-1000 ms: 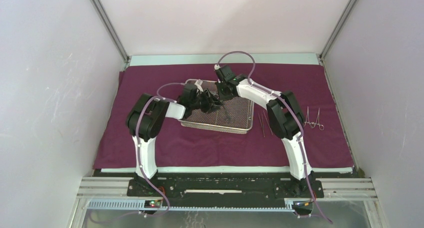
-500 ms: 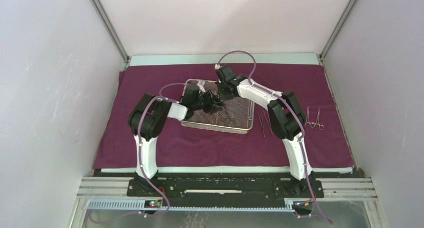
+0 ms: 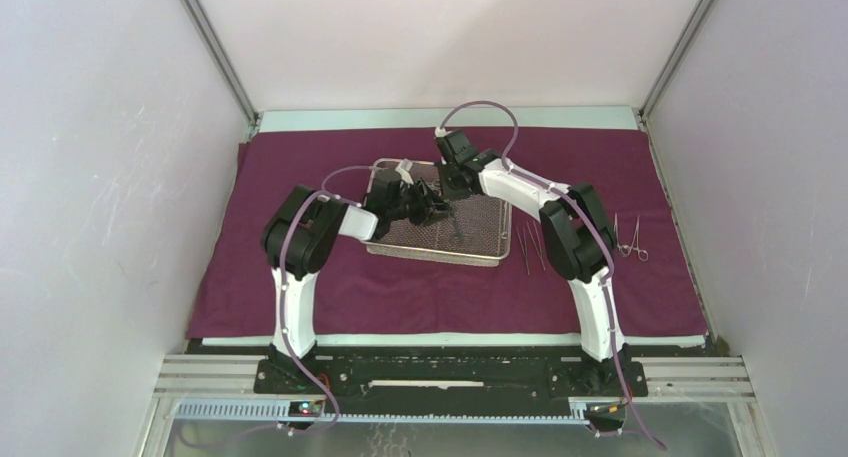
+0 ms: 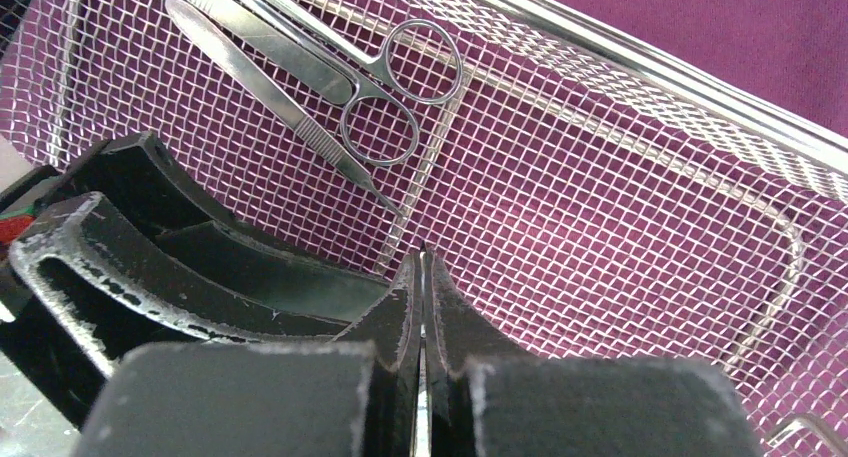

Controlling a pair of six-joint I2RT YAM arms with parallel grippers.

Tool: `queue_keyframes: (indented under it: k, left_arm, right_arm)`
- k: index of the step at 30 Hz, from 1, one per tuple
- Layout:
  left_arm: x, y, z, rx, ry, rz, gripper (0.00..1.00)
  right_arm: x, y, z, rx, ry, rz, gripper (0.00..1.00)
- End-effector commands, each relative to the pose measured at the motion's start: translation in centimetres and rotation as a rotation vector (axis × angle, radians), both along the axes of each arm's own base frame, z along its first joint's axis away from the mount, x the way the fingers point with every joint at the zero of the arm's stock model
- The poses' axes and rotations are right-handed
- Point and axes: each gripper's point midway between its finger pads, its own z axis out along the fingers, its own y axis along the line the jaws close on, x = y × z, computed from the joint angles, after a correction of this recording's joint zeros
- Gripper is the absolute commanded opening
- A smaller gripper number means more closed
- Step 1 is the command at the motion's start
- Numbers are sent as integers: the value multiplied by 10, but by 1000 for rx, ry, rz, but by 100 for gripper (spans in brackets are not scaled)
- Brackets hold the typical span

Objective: Open and lay out the surgical kit
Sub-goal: Pick up the medical item from the container.

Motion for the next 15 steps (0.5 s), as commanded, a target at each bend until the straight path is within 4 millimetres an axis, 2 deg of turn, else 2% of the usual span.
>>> queue_keyframes:
  k: [1, 5, 12, 15]
  left_arm:
    - [15, -18, 14, -45, -72, 23, 44]
    - [16, -21, 21, -73, -98, 30, 42]
    - [17, -24, 17, -85, -87, 27, 41]
    - [17, -24, 16, -86, -86, 29, 37]
  right_arm:
    - [-17, 19, 31, 114, 11, 33, 0]
    - [-17, 18, 34, 118, 8, 32, 0]
    - [-18, 17, 35, 129, 18, 31, 0]
    - [-19, 17, 36, 141, 22, 33, 0]
